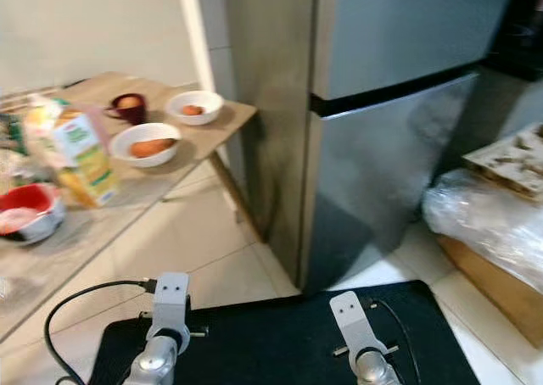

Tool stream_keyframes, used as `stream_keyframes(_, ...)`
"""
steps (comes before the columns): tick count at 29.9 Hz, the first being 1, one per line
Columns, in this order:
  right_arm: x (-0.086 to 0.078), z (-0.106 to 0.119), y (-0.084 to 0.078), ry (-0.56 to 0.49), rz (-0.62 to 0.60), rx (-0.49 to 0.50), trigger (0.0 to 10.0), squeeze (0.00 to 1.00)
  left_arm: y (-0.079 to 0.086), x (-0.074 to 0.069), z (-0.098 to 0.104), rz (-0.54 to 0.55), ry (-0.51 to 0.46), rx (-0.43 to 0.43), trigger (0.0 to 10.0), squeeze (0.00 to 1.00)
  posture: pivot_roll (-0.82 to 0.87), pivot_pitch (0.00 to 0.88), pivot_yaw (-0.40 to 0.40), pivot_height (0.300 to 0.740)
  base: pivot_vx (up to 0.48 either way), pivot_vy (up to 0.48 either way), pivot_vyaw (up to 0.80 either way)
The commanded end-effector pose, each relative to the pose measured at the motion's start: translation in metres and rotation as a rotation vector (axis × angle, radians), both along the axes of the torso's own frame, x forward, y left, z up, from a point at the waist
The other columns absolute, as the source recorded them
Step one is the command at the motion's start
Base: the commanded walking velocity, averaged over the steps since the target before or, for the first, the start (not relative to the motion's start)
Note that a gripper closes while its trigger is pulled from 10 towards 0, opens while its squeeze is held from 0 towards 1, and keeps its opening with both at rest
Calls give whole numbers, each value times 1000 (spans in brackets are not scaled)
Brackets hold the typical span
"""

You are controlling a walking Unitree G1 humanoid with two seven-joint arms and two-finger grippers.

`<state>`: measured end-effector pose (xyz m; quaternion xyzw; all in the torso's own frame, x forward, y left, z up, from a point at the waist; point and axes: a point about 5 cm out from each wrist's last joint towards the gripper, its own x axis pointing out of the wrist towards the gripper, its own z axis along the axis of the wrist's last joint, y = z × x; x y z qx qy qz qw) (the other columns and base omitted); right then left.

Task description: Restocking fridge

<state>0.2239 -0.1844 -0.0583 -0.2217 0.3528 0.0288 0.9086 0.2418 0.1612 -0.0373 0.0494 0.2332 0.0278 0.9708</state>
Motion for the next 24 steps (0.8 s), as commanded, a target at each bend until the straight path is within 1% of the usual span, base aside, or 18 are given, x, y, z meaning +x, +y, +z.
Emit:
stream_keyframes(1, -1, -1, 2, 6, 4, 4, 10000, 0, 2, -4, -3, 10, 16, -1, 10000, 0, -86, 4, 5, 740, 0, 0, 800)
stream_keyframes(24, -1, -1, 0, 9, -1, 2, 10000, 0, -1, -6, -4, 2, 21, -3, 10000, 0, -92, 3, 7, 740, 0, 0, 800)
